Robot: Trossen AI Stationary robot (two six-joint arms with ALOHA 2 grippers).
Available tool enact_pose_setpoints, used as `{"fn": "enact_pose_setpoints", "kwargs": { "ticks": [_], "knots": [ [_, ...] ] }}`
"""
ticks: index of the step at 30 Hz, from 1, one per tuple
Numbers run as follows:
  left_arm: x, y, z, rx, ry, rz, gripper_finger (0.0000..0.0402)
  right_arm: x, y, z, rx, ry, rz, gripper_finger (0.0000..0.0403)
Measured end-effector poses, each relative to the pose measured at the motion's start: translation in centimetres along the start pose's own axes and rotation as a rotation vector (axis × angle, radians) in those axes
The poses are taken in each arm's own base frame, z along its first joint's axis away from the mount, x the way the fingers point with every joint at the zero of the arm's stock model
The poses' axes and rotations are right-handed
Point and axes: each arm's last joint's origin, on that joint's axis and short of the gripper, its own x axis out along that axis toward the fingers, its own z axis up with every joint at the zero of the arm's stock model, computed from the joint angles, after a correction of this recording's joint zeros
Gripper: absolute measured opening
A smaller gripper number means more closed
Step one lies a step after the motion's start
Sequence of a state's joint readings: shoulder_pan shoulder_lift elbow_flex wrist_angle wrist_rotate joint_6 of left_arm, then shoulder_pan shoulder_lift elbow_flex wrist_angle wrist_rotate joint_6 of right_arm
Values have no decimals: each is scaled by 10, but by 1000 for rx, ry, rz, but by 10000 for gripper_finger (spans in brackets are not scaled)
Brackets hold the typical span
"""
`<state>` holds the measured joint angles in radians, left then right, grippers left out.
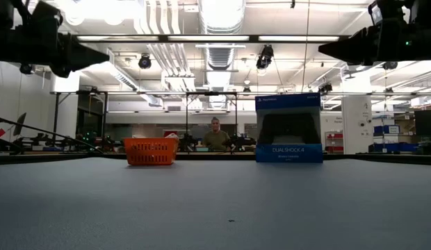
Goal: Pick and place USB-C Cables
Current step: Return to Home Position
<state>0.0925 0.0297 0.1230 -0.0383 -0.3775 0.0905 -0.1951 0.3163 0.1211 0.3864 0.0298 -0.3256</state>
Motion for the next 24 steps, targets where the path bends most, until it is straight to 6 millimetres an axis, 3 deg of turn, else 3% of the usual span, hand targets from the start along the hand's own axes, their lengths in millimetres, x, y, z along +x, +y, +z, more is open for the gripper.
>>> {"fn": "enact_pose_setpoints", "kwargs": {
  "ticks": [12,24],
  "knots": [
    [0,-2,-19,-131,149,-1,1,-20,-4,1,2,21,-85,9],
    [0,-2,-18,-134,142,-5,1,-30,-3,-2,8,27,-98,9]
  ]
}}
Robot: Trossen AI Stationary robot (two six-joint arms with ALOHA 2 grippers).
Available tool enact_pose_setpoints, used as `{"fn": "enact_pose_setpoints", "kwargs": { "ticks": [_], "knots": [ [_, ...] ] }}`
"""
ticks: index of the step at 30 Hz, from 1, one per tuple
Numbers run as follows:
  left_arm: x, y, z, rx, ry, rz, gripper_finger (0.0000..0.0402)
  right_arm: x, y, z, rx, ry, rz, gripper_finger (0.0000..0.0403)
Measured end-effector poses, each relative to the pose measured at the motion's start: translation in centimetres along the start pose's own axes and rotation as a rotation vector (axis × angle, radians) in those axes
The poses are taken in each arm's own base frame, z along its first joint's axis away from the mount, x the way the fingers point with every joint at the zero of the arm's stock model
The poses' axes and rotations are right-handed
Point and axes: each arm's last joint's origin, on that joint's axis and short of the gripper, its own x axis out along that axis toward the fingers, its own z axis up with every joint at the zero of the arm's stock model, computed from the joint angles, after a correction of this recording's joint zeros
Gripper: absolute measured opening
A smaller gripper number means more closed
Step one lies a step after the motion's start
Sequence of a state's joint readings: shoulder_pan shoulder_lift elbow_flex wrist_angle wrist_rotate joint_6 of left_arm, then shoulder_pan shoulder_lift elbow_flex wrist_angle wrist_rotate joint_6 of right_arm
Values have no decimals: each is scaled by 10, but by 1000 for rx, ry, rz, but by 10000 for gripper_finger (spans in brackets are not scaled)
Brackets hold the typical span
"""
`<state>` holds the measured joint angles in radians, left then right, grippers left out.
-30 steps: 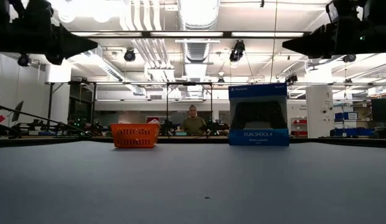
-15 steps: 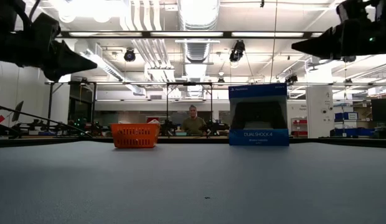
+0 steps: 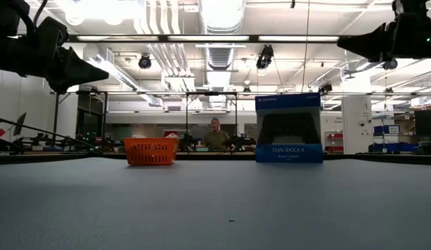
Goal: Pick and place USB-C Cables
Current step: Return to Home Position
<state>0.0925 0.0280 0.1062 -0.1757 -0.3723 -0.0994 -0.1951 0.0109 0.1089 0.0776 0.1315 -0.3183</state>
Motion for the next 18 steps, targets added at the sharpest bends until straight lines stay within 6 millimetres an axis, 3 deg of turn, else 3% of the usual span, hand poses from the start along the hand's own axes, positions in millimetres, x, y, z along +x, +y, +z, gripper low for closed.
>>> {"fn": "enact_pose_setpoints", "kwargs": {
  "ticks": [18],
  "knots": [
    [0,0,0,0,1,-1,1,2,10,-30,83,73,19,9]
  ]
}}
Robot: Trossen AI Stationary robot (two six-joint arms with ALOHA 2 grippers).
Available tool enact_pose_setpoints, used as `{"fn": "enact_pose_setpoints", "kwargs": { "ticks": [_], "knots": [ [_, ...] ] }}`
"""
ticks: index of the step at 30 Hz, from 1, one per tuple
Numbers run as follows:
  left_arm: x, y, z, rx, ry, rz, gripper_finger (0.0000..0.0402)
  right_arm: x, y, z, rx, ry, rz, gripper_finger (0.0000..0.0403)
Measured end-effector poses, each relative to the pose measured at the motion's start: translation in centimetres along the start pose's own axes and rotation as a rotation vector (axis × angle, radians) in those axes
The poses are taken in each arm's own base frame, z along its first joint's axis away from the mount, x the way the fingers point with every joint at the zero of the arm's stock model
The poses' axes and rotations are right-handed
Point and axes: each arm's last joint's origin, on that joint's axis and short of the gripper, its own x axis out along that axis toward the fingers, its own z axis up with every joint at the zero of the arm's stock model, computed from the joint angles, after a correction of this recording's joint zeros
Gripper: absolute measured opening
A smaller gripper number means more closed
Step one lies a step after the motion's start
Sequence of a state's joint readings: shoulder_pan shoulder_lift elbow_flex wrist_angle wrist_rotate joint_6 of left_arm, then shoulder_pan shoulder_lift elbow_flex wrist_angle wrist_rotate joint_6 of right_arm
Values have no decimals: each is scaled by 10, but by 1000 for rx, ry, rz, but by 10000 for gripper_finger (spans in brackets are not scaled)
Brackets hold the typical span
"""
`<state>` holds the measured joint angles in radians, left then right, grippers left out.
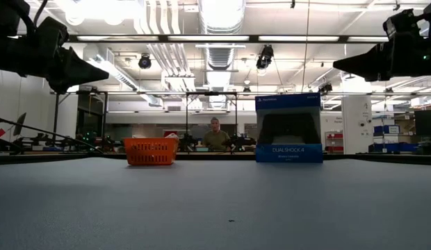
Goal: Pick and place USB-C Cables
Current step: Return to Home Position
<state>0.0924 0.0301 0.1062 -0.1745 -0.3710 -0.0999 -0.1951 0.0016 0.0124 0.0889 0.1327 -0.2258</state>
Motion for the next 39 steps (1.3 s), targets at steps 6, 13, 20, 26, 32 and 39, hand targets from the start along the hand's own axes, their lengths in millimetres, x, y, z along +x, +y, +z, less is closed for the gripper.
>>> {"fn": "enact_pose_setpoints", "kwargs": {
  "ticks": [6,13,20,26,32,39],
  "knots": [
    [0,0,0,0,0,0,1,0,0,-1,6,6,0,9],
    [0,0,0,5,3,0,1,2,1,-3,-19,31,6,9],
    [0,0,0,5,2,0,1,3,1,-5,-37,51,11,9],
    [0,0,0,4,2,0,1,3,2,-5,10,55,12,9],
    [0,0,0,4,2,0,2,3,2,-5,9,55,12,9],
    [0,0,0,4,3,1,2,3,2,-5,9,55,12,9]
  ]
}}
